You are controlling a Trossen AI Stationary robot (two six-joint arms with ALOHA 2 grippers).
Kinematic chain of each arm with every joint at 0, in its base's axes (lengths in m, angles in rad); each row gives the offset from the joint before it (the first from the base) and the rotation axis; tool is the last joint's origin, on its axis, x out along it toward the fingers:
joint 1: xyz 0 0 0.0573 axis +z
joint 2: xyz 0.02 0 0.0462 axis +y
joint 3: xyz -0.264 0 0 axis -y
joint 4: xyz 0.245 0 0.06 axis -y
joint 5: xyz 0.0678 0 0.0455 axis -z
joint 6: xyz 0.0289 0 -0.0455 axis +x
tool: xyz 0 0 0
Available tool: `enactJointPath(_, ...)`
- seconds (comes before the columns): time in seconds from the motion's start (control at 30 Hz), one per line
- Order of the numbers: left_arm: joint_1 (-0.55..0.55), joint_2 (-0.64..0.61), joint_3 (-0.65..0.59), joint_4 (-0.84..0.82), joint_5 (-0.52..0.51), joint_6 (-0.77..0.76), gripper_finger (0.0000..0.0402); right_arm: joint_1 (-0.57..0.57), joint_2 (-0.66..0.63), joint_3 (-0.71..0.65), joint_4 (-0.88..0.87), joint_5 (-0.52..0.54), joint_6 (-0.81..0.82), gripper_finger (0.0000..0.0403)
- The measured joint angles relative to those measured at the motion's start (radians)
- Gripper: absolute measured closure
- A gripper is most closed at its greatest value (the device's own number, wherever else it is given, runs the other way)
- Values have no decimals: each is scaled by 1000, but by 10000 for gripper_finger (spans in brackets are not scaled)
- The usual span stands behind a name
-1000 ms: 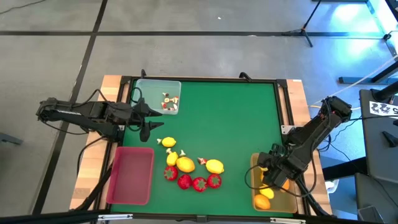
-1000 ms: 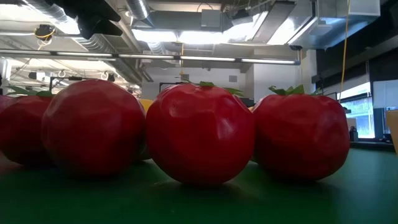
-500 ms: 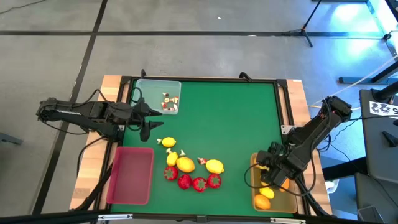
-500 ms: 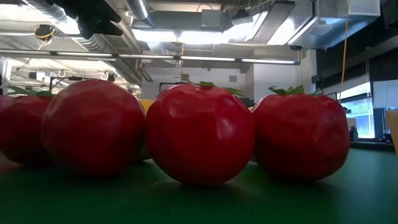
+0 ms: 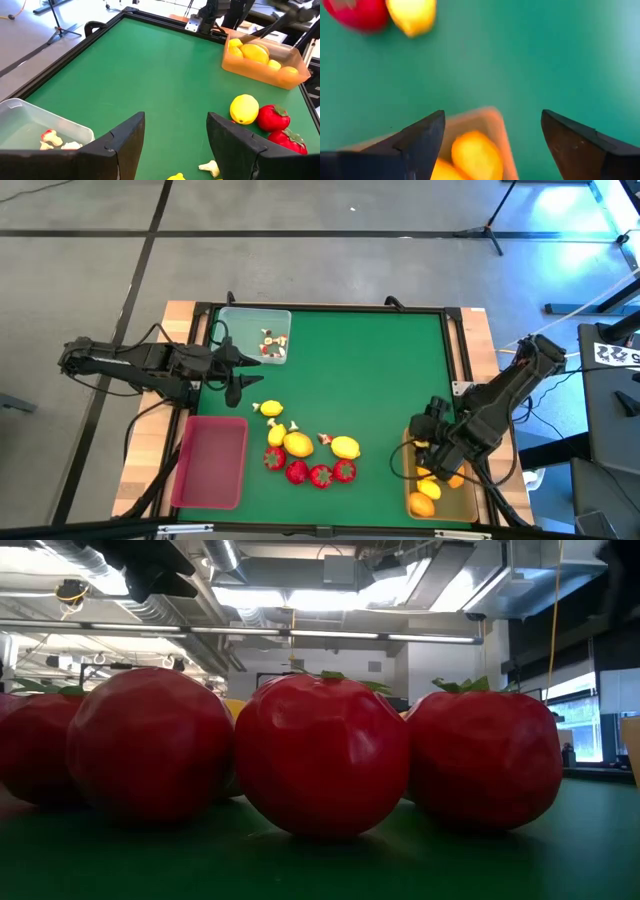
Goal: Sort produce into baskets
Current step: Put the lemon into the orange bin
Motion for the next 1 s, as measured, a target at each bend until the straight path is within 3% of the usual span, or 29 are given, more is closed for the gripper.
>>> enactJointPath(0.17,0,0,0,0,0,-1,193,-84,0,61,103,93,-183,75)
enactJointPath(0.47,0,0,0,-3,0,-24,193,-269,30,21,487,115,-524,74)
enactJointPath(0.63,0,0,0,-3,0,-31,193,-353,87,8,666,4,-620,74)
enactJointPath(1.0,0,0,0,-4,0,-54,193,-413,275,7,795,-197,-690,75)
